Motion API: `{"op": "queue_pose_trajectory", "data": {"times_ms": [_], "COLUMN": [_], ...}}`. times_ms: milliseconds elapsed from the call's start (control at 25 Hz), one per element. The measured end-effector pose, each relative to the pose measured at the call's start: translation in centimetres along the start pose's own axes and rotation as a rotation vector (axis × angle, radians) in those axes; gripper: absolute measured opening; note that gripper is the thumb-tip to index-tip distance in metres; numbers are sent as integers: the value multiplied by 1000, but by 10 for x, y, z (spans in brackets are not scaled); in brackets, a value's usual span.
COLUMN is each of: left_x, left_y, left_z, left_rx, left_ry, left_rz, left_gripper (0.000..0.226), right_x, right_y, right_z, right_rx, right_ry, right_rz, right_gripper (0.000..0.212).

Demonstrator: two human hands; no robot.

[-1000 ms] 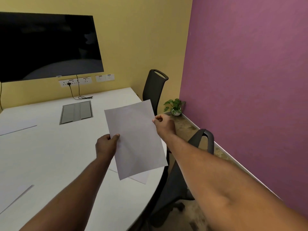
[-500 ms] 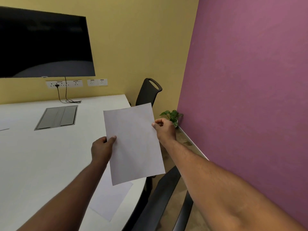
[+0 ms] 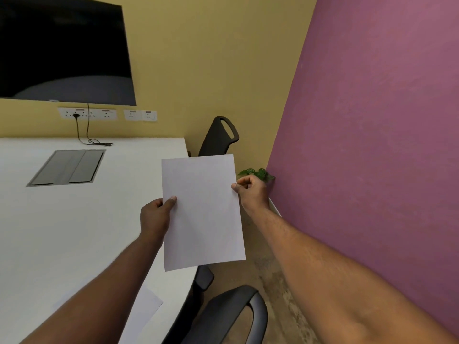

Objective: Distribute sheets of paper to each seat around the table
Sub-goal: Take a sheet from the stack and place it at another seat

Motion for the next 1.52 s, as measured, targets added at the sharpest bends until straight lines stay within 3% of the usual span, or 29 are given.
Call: {"op": "queue_pose_trajectory", "data": {"times_ms": [480,760,1040,1520], "left_x": [71,128,256,488], "left_y": [-3,-47,-55,-87], "left_z": [-138,-194,-208,-209], "left_rx": [-10,-55,-91,-197], "left_ry": [-307,-477,-627,-750], "left_rz": [79,67,67,113], "left_gripper": [36,34,49,35], "right_x": [202,327,448,643], "right_y": [-71,-56,-41,1], "right_z": [-12,-45,-149,-352], "right_rx": [26,85,147,155], "right_ry": [314,491,609,811], "right_rz": [68,120,152,179], "right_gripper": [14,13,9,19]}}
Point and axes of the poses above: each hand's wrist, its own x-axis towards the middle knuckle, its own z-axis out of the back of the hand, y = z × x, the point moved 2 cm from there along x, towards the middle knuckle, and after that the axes turned 3 degrees about x, right-handed, at the moved point
